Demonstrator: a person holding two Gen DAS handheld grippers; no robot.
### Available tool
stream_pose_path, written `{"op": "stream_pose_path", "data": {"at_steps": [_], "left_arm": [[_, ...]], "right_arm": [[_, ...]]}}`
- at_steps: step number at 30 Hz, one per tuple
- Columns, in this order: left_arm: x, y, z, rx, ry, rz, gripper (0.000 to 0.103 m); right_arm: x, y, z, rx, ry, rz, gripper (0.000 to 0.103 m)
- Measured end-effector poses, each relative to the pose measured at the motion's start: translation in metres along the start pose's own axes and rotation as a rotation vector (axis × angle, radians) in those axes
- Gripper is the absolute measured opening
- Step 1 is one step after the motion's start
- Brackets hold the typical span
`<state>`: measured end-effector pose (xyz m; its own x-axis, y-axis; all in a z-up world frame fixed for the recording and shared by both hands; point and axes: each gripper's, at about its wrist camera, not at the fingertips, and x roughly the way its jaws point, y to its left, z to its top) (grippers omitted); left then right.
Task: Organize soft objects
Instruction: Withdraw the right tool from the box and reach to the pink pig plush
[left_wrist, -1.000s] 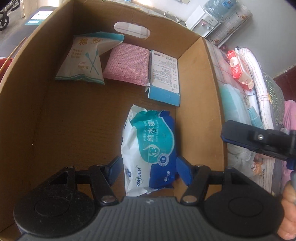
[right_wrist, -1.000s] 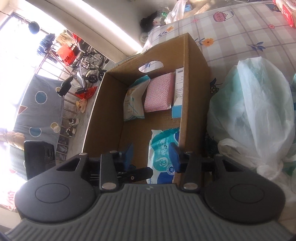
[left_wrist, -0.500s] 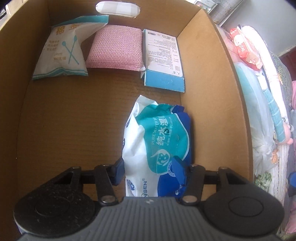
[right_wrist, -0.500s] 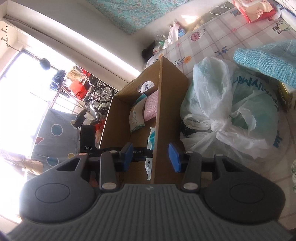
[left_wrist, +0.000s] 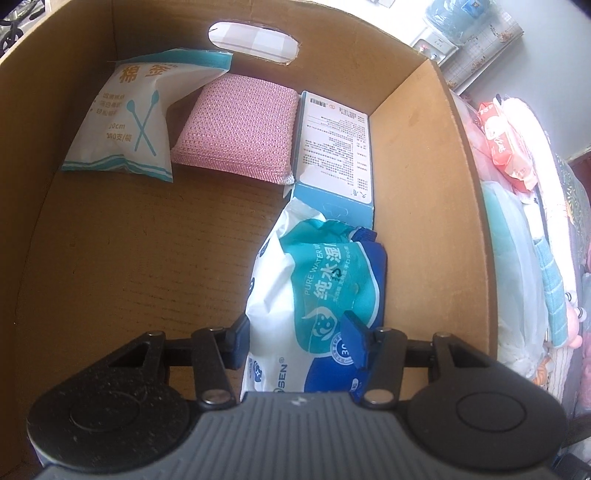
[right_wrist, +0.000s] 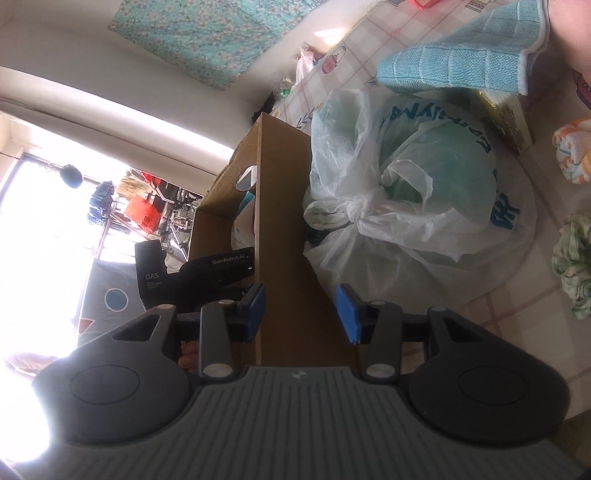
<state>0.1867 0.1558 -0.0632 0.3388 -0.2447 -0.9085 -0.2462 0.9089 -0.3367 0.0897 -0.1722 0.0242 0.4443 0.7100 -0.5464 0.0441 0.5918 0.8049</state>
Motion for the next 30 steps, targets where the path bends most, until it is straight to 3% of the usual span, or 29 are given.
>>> {"op": "stream_pose_path", "data": {"at_steps": [4,7,9,16,20,23,30], "left_arm": [[0.0,0.003,0.0,-0.031,-0.006,-0.005,0.055],[-0.004,0.006,-0.001,-0.063,0.013,-0.019,0.068],[-0.012,0.01,-0.003,-0.088,0.007,-0.032,0.069],[-0.066,0.008,-0.012,-0.101,-0.137,-0.028,0.069],[-0.101,-0.019,-0.011,-0.032,-0.241,-0.03,0.07],[-0.116,-0.055,-0.012,0.054,-0.279,-0.072,0.072],[-0.103,-0.157,-0.036,0.279,-0.205,-0.188,0.074]], "right_arm": [[-0.005,-0.002,-0.006,-0.013,-0.019,-0.018,0.044],[-0.012,-0.002,-0.009,-0.033,-0.043,-0.035,0.046],[-0.019,-0.001,-0.011,-0.058,-0.066,-0.058,0.048],[-0.049,-0.004,-0.006,-0.158,-0.173,-0.165,0.051],[-0.074,-0.008,0.01,-0.253,-0.273,-0.277,0.053],[-0.09,-0.022,0.028,-0.287,-0.35,-0.366,0.062],[-0.091,-0.09,0.09,-0.204,-0.439,-0.582,0.067]]}}
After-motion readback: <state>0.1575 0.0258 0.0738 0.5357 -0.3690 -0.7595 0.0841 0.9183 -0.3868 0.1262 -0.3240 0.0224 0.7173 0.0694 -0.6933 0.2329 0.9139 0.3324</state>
